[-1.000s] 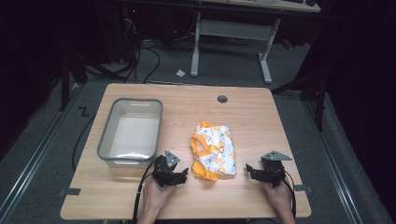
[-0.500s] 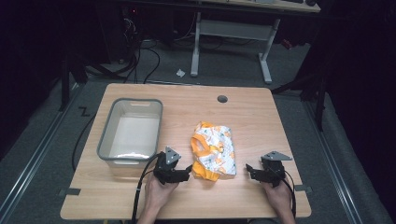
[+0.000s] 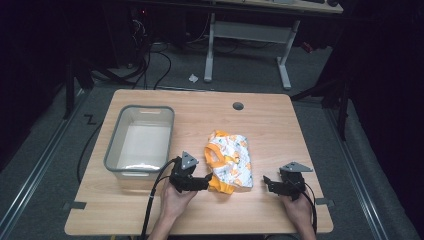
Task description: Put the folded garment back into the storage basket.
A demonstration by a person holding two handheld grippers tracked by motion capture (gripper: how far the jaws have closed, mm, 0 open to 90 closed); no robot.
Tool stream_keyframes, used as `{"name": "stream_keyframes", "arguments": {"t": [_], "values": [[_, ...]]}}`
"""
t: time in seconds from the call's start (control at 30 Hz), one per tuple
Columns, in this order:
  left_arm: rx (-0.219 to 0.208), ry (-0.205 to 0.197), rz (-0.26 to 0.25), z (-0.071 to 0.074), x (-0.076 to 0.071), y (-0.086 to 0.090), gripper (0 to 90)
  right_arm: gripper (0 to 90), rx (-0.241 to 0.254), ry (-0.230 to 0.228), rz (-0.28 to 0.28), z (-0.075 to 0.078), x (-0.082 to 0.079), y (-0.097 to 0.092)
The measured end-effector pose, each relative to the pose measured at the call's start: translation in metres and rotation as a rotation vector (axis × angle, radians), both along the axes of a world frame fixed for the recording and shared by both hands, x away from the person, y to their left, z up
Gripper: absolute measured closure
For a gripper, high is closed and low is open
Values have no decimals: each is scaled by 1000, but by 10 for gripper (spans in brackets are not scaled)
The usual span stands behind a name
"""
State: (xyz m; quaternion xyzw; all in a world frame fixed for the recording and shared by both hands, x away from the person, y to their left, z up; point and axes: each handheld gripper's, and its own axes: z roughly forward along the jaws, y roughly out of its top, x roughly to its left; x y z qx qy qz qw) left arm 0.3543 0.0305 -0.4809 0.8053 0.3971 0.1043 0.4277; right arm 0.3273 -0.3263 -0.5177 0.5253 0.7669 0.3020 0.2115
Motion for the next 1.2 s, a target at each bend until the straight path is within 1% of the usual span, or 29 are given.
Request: {"name": "stream_keyframes", "arguments": {"t": [0.03,0.2,0.23,0.37,0.43,0.57,0.6,0.67,0.73,0.9,1.2], "values": [[-6,-1,-3,2,2,-2,198,244,0,0,0,0,0,0],[-5,0,-11,5,5,-7,181,244,0,0,0,0,0,0],[-3,8,-15,6,8,-10,175,244,0,0,0,0,0,0],[-17,14,-16,7,11,-13,161,244,0,0,0,0,0,0],[-1,27,-15,7,15,-16,151,244,0,0,0,0,0,0],[7,37,-9,7,20,-20,140,244,0,0,0,0,0,0],[14,42,-6,7,21,-21,124,244,0,0,0,0,0,0],[9,47,-2,7,24,-24,122,244,0,0,0,0,0,0],[13,58,0,7,27,-27,108,244,0,0,0,0,0,0],[20,61,2,8,33,-33,92,244,0,0,0,0,0,0],[60,75,20,4,46,-47,72,244,0,0,0,0,0,0]]}}
